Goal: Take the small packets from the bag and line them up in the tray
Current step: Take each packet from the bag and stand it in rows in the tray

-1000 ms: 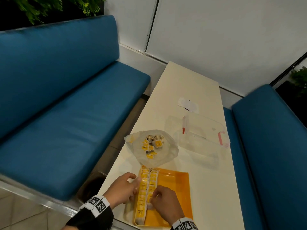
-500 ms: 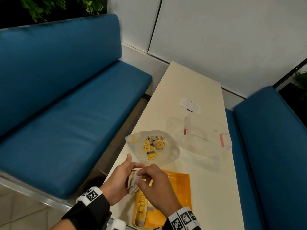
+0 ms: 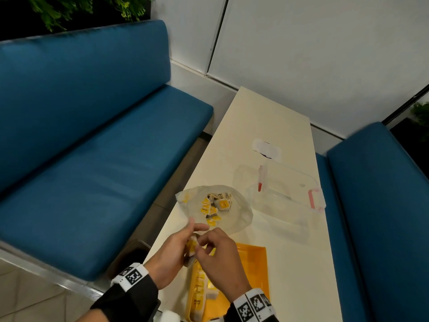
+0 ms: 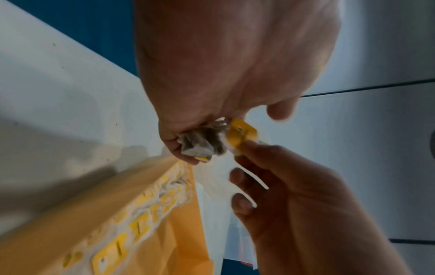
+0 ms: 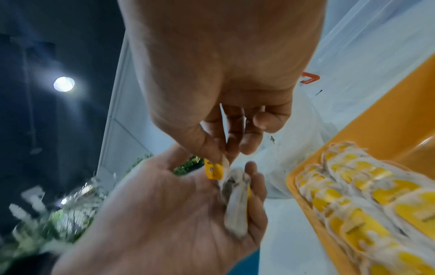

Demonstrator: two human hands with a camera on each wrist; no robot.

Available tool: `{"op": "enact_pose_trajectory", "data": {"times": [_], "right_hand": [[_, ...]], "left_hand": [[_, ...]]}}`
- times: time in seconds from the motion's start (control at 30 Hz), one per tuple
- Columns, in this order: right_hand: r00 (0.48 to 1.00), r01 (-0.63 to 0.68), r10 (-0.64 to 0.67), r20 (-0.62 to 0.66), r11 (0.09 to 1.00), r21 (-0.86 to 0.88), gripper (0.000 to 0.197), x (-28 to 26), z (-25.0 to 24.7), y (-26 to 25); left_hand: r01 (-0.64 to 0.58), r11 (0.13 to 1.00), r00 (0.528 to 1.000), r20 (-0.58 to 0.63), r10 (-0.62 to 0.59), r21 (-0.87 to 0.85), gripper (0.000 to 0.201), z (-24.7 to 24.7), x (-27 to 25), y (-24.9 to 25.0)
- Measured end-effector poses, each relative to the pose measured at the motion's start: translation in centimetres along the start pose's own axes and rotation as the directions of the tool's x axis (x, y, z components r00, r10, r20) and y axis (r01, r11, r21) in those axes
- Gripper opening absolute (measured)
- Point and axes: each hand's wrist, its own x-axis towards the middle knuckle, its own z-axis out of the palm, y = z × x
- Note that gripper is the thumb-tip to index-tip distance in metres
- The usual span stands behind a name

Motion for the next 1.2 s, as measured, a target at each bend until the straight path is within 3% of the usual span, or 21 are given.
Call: {"op": "enact_pose_trajectory", "data": {"times": [0.17, 0.33, 0.63, 0.8, 1.03, 1.2], "right_hand": [[0.992, -0.074, 0.082, -0.095, 0.993, 0.09, 0.012, 0.8, -2.3, 0.3], [0.987, -0.104, 0.12, -0.108, 0.985, 0.136, 0.012, 0.9, -2.8, 0.9], [0.983, -0.157, 0.182, -0.027, 0.907, 0.392, 0.003, 0.5, -3.0, 1.6], [0.971, -0.217, 0.239, -0.006, 0.892, 0.396, 0.006, 0.4, -3.8, 3.5], [0.902, -0.417, 0.375, 0.216, 0.886, 0.204, 0.009, -2.0, -2.2, 8.5], [0.853, -0.493, 0.457, 0.253, 0.863, 0.104, 0.007, -3.1, -1.4, 9.9]], "left_hand": [[-0.119, 0.974, 0.993, 0.052, 0.111, 0.193, 0.01, -1.2, -0.3, -0.3], [-0.101, 0.957, 0.994, -0.017, 0.109, 0.272, 0.011, -1.8, -0.3, -0.6], [-0.091, 0.948, 0.993, -0.049, 0.111, 0.304, 0.011, -1.7, 0.0, -1.2], [0.002, 0.9, 0.978, -0.187, 0.088, 0.436, 0.009, -2.3, 0.5, -2.2], [0.142, 0.765, 0.967, -0.252, 0.027, 0.628, 0.035, -2.5, 0.9, -3.5], [0.149, 0.697, 0.978, -0.21, 0.003, 0.702, 0.058, -2.5, 1.5, -4.9]]}}
